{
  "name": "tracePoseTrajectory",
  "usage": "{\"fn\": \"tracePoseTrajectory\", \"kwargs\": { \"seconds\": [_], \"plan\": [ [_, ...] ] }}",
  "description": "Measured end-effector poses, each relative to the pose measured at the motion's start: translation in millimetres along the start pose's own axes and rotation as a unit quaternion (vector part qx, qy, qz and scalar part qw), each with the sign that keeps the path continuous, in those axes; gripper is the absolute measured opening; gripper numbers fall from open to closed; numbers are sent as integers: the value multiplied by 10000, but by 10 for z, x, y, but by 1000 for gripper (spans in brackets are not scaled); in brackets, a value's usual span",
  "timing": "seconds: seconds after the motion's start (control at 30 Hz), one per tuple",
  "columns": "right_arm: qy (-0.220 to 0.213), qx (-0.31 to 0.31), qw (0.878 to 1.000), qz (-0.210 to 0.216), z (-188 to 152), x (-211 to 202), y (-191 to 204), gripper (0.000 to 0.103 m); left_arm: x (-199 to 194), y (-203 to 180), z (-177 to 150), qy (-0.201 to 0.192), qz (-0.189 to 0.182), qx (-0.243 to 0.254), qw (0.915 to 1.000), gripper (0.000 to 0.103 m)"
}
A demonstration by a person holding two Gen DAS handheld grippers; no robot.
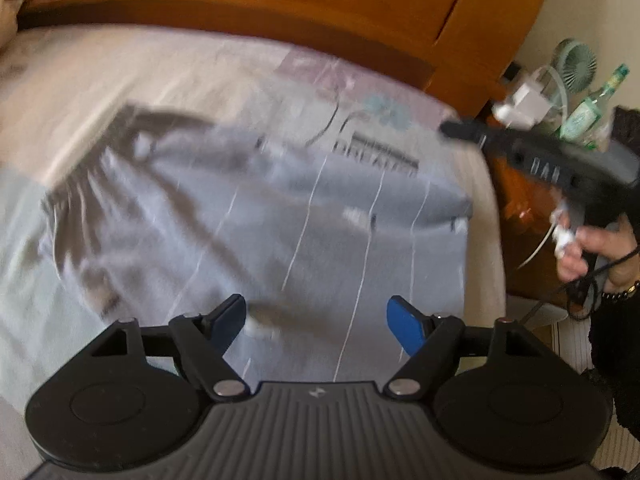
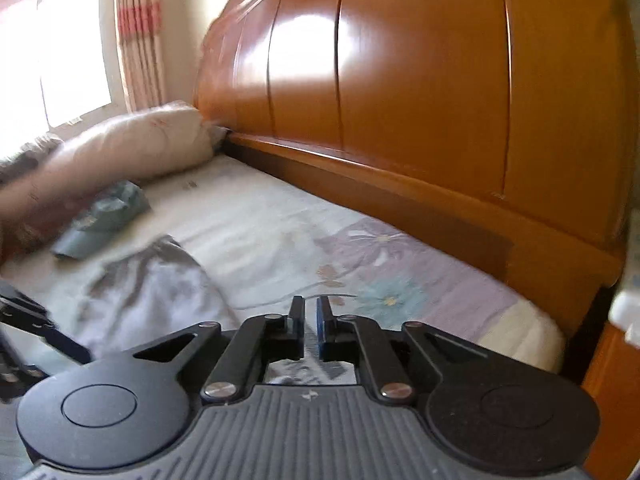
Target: Fold clothes
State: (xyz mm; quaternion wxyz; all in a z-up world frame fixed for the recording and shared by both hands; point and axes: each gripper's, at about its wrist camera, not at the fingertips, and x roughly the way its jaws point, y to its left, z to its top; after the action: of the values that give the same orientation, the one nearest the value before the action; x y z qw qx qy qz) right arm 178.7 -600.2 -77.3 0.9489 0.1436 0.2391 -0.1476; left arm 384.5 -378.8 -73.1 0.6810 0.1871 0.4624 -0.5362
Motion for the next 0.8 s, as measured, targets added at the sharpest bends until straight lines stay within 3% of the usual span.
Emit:
{"fn": "tracePoseTrajectory", "kwargs": {
  "seconds": [0.07,0.13,0.23,0.3,0.33,0.43,0.67,0.8],
  "plan": [
    [159,246,9994,191,-6,36,-28,10,9,28,22,-89,-77,-127,9998,78],
    [454,678,9961,348,-54,137,-88,11,91,49,3,62,-56,-173,9998,78],
    [829,1087,9900,348,-169,248,-142,24,139,13,-89,79,61,118,9999,78],
    [1025,1267,9858,416,-262,248,-146,26,138,-10,-129,17,58,272,9996,80],
    [1057,1360,9834,575,-306,204,-129,26,140,-14,-139,2,49,309,9995,81],
    [1118,1520,9778,906,-387,90,-76,40,140,22,-124,-8,-30,203,9998,82],
    [993,1184,9834,947,-340,67,47,42,133,53,-147,-51,-119,167,9998,83],
    [909,1318,9809,1108,-350,127,-14,44,129,61,-149,-60,-143,161,9998,83]
  ]
}}
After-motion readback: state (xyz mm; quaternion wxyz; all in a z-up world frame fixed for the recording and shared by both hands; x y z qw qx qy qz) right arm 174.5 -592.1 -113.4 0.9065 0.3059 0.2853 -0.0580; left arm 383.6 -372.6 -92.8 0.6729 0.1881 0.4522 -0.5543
